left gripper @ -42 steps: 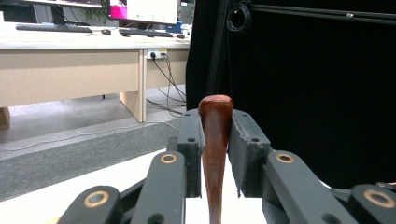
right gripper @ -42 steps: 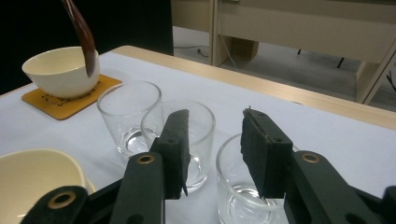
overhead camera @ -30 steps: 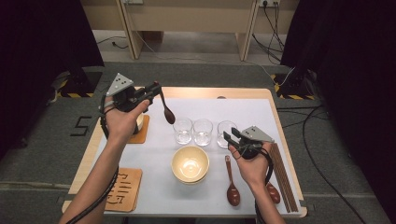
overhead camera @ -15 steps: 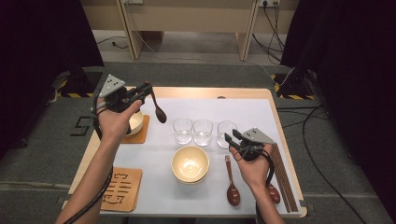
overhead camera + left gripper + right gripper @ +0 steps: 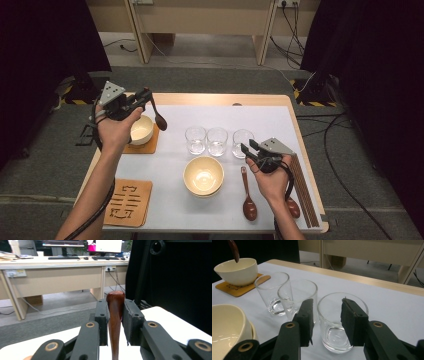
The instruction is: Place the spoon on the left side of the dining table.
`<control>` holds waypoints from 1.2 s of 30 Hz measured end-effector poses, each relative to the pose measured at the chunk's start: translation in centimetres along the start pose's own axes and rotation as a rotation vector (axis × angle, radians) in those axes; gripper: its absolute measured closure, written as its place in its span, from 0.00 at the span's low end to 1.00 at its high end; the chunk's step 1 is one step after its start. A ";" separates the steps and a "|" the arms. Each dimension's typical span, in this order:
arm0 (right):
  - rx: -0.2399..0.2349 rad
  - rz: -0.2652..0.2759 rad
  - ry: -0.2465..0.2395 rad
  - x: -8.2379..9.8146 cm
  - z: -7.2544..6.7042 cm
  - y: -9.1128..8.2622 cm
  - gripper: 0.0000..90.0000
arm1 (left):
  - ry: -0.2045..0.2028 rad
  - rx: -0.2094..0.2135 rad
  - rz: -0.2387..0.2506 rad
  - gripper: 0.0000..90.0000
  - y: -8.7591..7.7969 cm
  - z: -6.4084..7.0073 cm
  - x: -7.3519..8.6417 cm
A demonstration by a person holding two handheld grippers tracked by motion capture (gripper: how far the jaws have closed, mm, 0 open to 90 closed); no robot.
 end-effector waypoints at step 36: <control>0.003 -0.009 0.004 0.6 0.4 0.2 0.69 | -0.063 -0.234 -0.188 0.83 1.7 -9.5 7.2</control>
Point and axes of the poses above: each handheld gripper's, and its own axes: y roughly forward along the jaws, x roughly out of its underside, z roughly to its right, the point moved 10 cm from there along y, roughly forward along the jaws, and after that the axes turned 9 degrees about x, right-handed, at the moved point
